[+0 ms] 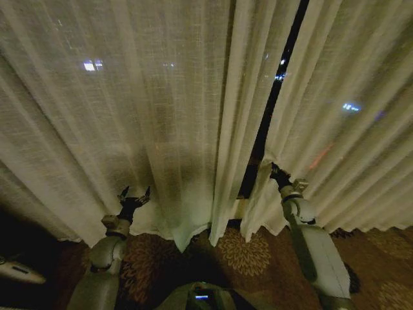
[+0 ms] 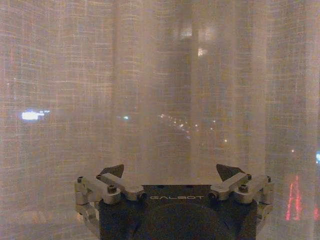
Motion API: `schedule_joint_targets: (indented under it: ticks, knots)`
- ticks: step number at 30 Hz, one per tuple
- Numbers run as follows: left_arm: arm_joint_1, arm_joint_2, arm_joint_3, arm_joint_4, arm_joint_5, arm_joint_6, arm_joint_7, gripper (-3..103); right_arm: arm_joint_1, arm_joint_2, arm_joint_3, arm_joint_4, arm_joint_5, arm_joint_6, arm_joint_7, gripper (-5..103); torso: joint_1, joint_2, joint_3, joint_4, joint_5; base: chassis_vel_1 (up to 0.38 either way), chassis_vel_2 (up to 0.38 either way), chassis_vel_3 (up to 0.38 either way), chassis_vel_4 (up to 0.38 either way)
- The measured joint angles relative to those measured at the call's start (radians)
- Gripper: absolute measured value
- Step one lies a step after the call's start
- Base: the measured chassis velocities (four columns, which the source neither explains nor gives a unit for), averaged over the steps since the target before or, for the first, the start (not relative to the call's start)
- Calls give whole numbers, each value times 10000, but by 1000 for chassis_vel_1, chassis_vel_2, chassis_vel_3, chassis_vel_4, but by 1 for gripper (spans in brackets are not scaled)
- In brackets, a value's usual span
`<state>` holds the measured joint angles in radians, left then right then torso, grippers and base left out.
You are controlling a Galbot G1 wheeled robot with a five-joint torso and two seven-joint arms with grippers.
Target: Open the curtains by pulling them apart, changing their state from closed to fully open.
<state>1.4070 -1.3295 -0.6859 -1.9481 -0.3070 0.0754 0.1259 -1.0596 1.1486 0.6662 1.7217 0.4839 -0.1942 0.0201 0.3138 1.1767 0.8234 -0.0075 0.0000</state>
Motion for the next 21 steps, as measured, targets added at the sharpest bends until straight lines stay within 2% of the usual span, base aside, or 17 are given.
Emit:
schedule_joint_targets:
  ticks: [15, 21]
  knots:
    - [-20, 41, 0, 116, -34, -104, 19, 100, -404, -4, 67, 600, -25, -92, 145, 0, 0, 0, 0, 0, 0, 0, 0, 0, 0]
    - [-85, 53, 31, 172, -35, -116, 46, 100, -524, -90, 121, 863, -31, -356, 228, 0, 0, 0, 0, 0, 0, 0, 0, 0, 0]
